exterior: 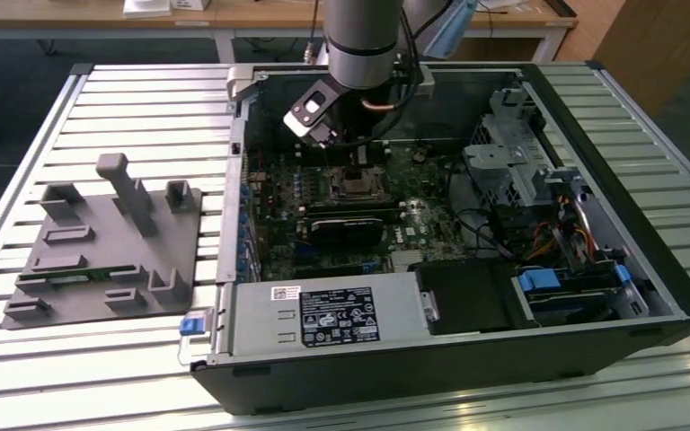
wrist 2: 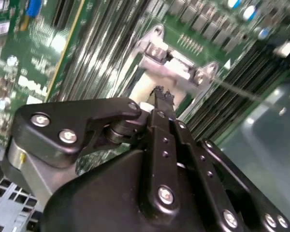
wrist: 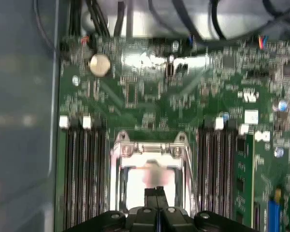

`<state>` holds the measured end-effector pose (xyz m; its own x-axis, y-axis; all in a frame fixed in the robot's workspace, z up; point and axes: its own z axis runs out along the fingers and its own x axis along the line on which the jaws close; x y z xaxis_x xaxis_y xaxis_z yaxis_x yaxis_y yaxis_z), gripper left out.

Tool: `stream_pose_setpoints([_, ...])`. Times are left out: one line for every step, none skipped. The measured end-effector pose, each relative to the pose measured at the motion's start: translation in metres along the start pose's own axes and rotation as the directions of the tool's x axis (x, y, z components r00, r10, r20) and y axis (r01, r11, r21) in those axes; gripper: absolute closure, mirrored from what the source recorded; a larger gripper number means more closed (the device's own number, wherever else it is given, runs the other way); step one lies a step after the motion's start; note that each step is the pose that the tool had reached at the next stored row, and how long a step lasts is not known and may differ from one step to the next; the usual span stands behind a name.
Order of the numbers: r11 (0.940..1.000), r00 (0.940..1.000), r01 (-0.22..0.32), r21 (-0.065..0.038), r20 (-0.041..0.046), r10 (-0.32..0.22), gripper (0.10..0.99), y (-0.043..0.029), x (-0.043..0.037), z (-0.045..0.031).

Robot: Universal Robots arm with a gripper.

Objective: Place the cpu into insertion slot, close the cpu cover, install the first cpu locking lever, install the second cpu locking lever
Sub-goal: 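Close the cpu cover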

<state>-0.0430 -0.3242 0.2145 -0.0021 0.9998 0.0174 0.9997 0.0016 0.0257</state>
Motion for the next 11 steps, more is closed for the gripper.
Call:
stream_pose_setpoints([1.0,1.0,0.0,0.0,0.0,0.0,0.98,-0.0024,0.0001,0.0003])
stream_pose_setpoints([1.0,1.0,0.0,0.0,0.0001,0.0,0.98,-0.0046,0.0001,0.0005])
stream_pose_setpoints([1.0,1.0,0.0,0.0,0.0001,0.0,0.98,-0.0059,0.0001,0.0007])
stream_pose_setpoints([1.0,1.0,0.0,0.0,0.0002,0.0,0.98,-0.0071,0.0001,0.001])
stream_pose_setpoints([1.0,1.0,0.0,0.0,0.0002,0.0,0.98,-0.0083,0.0001,0.0012])
stream_pose_setpoints([1.0,1.0,0.0,0.0,0.0002,0.0,0.98,-0.0099,0.0002,0.0016])
stream_pose_setpoints([1.0,1.0,0.0,0.0,0.0002,0.0,0.98,-0.0113,0.0003,0.0019])
stream_pose_setpoints([1.0,1.0,0.0,0.0,0.0001,0.0,0.98,-0.0121,0.0005,0.0027])
stream_pose_setpoints([1.0,1.0,0.0,0.0,0.0,0.0,0.98,-0.0125,0.0007,0.0035])
stream_pose_setpoints([1.0,1.0,0.0,0.0,0.0001,0.0,0.98,-0.0128,0.001,0.0044])
stream_pose_setpoints([1.0,1.0,0.0,0.0,0.0001,0.0,0.98,-0.0134,0.0012,0.0053])
